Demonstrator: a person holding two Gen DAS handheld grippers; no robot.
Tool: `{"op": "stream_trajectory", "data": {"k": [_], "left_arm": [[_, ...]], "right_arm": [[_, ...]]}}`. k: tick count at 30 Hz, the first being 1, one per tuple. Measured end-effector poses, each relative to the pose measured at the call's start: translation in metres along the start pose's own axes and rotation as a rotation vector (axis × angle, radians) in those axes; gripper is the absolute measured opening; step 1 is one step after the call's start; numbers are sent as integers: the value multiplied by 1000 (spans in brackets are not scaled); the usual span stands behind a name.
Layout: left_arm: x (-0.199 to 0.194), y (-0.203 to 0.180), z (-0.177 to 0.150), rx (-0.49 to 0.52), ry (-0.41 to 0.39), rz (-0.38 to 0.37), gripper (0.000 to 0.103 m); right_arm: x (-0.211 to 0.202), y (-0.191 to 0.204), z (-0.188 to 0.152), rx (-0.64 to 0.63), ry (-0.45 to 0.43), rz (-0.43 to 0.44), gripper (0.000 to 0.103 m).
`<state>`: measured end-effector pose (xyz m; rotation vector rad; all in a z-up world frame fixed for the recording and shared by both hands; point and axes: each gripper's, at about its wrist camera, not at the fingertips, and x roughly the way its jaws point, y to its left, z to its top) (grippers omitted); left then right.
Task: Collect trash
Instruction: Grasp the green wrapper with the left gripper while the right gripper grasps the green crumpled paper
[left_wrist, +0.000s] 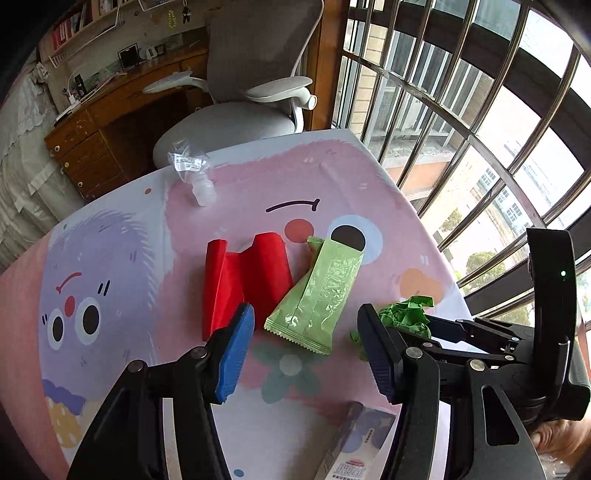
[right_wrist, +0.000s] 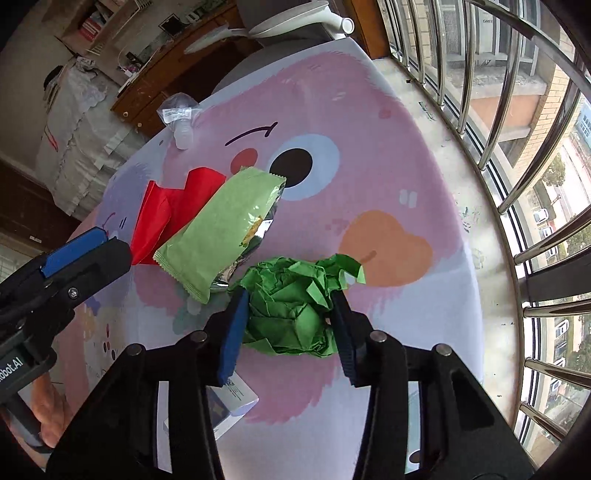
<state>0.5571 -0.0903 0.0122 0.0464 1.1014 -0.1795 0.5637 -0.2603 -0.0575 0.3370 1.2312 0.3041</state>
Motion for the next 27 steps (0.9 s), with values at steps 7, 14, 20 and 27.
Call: {"op": "stream_trajectory", "data": {"k": [7, 14, 20, 27], "left_arm": [[51, -23, 18, 72, 40, -20, 59], [94, -36, 23, 114, 111, -20, 59], [121, -44, 19, 144, 187, -13, 49], [120, -37, 8, 107, 178, -20, 27]], "right_arm": [[-8, -30, 12, 68, -44, -43, 41], [-13, -40, -2, 82, -47, -40, 41], [-17, -38, -8, 75, -41, -39, 41], [-24, -33, -20, 67, -42, -38, 41]]}}
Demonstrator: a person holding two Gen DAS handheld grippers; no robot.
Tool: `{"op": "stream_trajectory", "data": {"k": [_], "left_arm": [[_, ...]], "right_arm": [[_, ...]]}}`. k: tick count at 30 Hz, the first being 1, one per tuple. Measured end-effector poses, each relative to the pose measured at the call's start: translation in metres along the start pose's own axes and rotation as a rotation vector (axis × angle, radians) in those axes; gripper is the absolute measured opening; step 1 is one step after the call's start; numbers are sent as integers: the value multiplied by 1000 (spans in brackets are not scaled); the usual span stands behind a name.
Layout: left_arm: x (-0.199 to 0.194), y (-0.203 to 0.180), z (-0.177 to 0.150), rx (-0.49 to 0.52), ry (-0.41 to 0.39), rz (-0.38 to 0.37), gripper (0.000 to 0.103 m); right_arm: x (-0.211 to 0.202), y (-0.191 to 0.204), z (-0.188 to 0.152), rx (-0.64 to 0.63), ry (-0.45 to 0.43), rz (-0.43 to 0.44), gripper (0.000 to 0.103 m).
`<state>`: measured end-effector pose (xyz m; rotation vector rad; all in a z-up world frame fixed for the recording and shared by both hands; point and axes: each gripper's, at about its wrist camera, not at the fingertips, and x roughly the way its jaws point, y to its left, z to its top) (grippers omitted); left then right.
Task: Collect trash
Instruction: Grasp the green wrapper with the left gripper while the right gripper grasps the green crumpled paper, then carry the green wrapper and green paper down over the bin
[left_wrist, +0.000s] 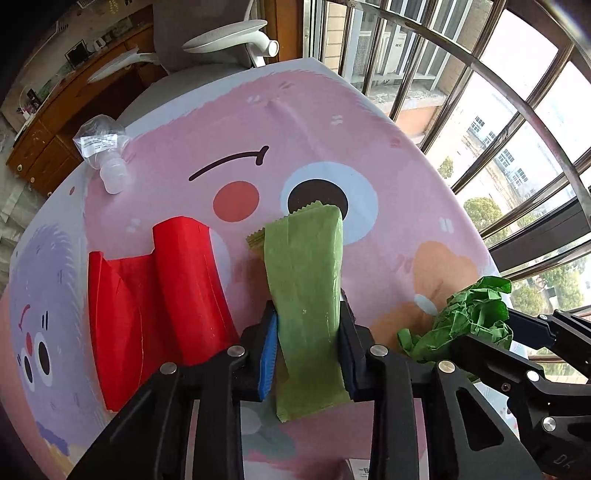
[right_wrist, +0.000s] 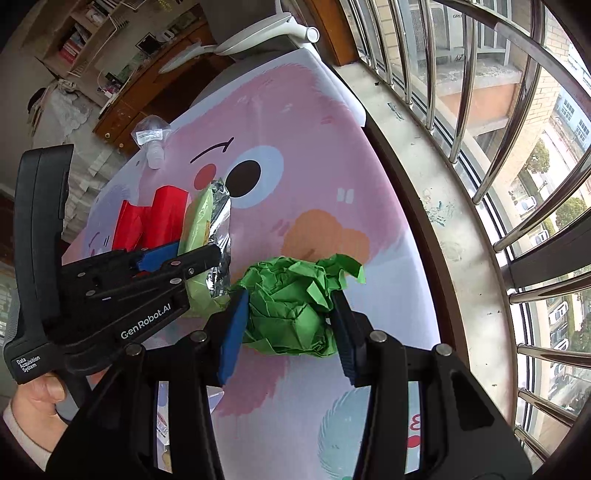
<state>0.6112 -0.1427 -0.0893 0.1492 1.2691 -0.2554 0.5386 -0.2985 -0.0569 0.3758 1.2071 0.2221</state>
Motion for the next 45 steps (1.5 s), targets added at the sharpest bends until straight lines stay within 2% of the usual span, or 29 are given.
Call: {"op": "stream_trajectory", "data": {"k": [6, 12, 16, 20, 27, 34, 40, 45], "left_arm": [[-33, 9, -18, -31, -48, 0, 24], [-96, 21, -47, -61, -145, -4, 24], [-148, 36, -84, -90, -206, -26, 24], [-194, 41, -138, -84, -238, -28, 24], [-262, 50, -257, -73, -260, -44, 24], [-312, 46, -386, -19, -273, -56, 24], [-333, 41, -491, 29, -250, -85, 24], [-335, 32, -555, 32, -201, -116, 24]], "right_arm": [[-19, 10, -11, 5, -22, 10, 41], [-54, 31, -30, -9, -67, 31, 41], [-82, 50, -54, -16, -95, 54, 41], [-109, 74, -89, -23, -119, 74, 41], [-151, 119, -180, -24, -161, 86, 41], [-184, 153, -305, 20, -196, 71, 41], [-195, 173, -416, 51, -152, 36, 41], [-200, 176, -485, 41, -84, -5, 41]]}}
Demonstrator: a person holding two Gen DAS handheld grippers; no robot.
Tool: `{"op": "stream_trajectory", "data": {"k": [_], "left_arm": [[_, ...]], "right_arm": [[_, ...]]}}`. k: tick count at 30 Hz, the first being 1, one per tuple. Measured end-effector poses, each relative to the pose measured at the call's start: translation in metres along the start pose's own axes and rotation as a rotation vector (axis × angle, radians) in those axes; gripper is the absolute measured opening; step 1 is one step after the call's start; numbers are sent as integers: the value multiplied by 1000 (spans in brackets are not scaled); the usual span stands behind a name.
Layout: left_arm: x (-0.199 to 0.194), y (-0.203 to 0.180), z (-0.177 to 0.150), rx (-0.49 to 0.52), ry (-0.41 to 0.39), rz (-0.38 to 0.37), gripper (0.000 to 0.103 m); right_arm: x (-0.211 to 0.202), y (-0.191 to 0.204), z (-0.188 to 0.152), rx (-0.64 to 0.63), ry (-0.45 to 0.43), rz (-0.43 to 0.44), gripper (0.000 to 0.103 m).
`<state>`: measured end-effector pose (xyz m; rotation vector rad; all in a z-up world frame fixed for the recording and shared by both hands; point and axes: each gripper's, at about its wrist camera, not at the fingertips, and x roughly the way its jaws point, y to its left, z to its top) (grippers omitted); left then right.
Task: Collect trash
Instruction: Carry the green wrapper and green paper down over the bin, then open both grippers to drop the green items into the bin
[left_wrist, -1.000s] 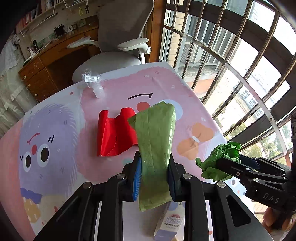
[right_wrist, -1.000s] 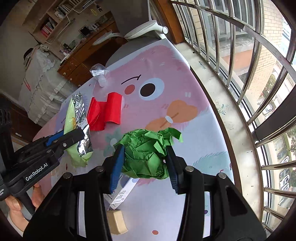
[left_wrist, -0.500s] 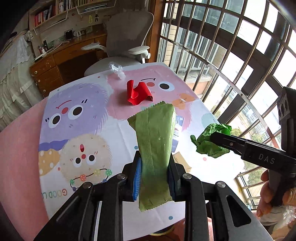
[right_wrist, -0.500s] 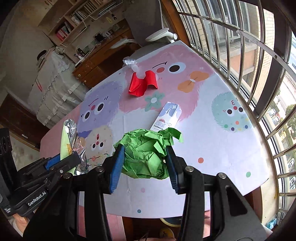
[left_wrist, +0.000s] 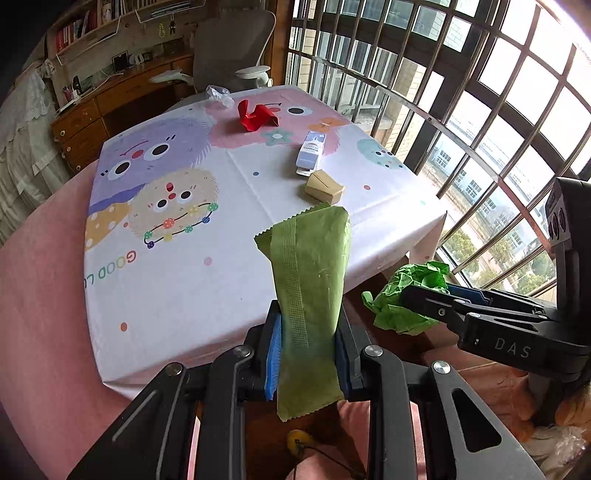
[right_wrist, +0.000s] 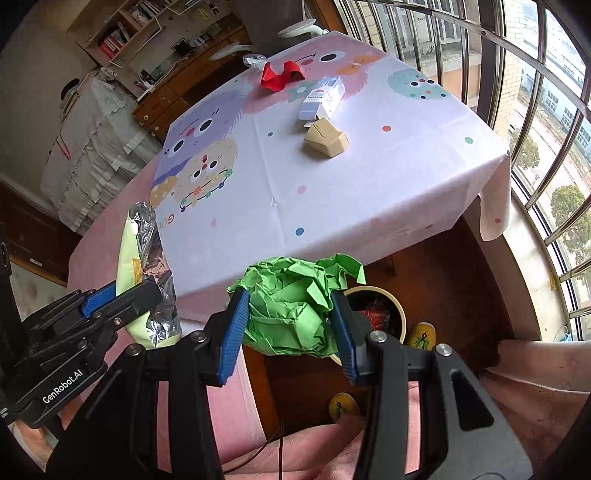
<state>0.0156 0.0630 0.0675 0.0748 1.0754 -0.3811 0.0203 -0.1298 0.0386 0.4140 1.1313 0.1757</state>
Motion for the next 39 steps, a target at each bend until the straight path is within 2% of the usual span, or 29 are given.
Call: {"op": "stream_trajectory", "data": {"k": [3, 7, 13, 21, 28, 35, 37, 38, 39], "left_arm": [[0, -5, -31, -6, 32, -9, 24], [11, -9, -55, -31, 73, -12, 24], [48, -15, -87, -89, 159, 2, 24], [143, -9, -129, -201, 284, 17, 24], [242, 3, -149, -268, 333, 30, 25], [335, 13, -175, -284, 381, 16, 25], [353, 15, -180, -286, 390, 16, 25], [361, 16, -181, -286, 397, 17, 26], [370, 19, -183, -286, 408, 21, 33]], "right_arm": [[-1, -9, -27, 9, 38, -20, 41], [5, -26, -42, 21, 82, -44, 41], [45, -58, -61, 47, 174, -44, 41], [138, -107, -85, 64, 279, -41, 41], [232, -151, -95, 80, 324, -70, 42], [318, -185, -106, 96, 361, -106, 43], [335, -192, -109, 97, 372, -104, 46], [343, -195, -112, 98, 381, -106, 51], [351, -198, -114, 99, 394, -116, 59]]}}
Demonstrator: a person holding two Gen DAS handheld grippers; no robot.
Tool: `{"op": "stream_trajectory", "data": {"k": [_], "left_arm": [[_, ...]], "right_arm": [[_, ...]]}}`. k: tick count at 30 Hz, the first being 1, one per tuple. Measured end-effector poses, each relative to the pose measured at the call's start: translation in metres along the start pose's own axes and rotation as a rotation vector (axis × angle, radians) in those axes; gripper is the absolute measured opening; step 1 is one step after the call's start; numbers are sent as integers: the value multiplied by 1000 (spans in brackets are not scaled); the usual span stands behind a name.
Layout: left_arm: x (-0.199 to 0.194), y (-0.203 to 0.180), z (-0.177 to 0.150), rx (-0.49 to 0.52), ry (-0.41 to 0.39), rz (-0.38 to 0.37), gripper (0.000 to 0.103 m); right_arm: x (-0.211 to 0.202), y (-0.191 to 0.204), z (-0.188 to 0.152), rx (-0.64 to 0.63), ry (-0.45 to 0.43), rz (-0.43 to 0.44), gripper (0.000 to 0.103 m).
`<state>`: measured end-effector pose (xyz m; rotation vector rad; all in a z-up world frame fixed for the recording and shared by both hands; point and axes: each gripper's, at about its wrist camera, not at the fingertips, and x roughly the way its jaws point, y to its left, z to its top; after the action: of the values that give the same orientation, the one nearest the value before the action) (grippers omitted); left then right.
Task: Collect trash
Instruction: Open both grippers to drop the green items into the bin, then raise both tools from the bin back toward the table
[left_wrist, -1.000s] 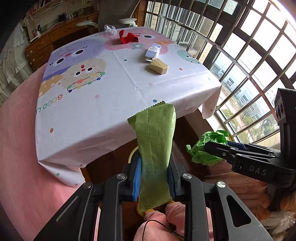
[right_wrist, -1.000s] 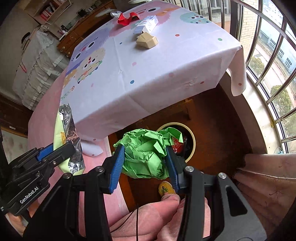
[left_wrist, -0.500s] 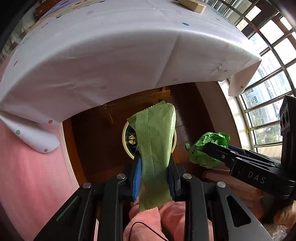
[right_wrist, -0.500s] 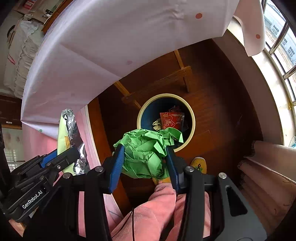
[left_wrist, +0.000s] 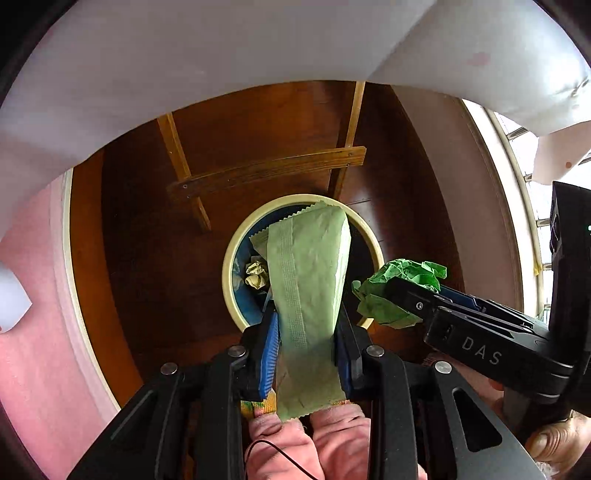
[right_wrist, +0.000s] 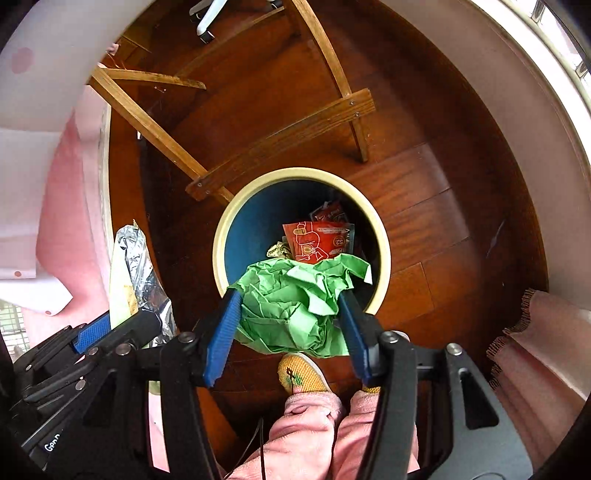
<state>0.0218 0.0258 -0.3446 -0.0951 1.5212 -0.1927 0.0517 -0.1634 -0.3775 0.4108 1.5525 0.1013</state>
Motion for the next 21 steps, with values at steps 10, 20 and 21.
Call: {"op": "stream_trajectory", "data": {"k": [10, 20, 21], "left_arm": [[25, 22, 5, -21, 10, 57, 68], [-9, 27, -1, -42, -36, 72, 68], [-13, 28, -2, -42, -40, 73, 68]], "right_arm": [[25, -6, 3, -18, -1, -19, 70], [-1, 2, -1, -21, -27, -20, 70], [-5, 3, -3, -21, -28, -20, 70]]}}
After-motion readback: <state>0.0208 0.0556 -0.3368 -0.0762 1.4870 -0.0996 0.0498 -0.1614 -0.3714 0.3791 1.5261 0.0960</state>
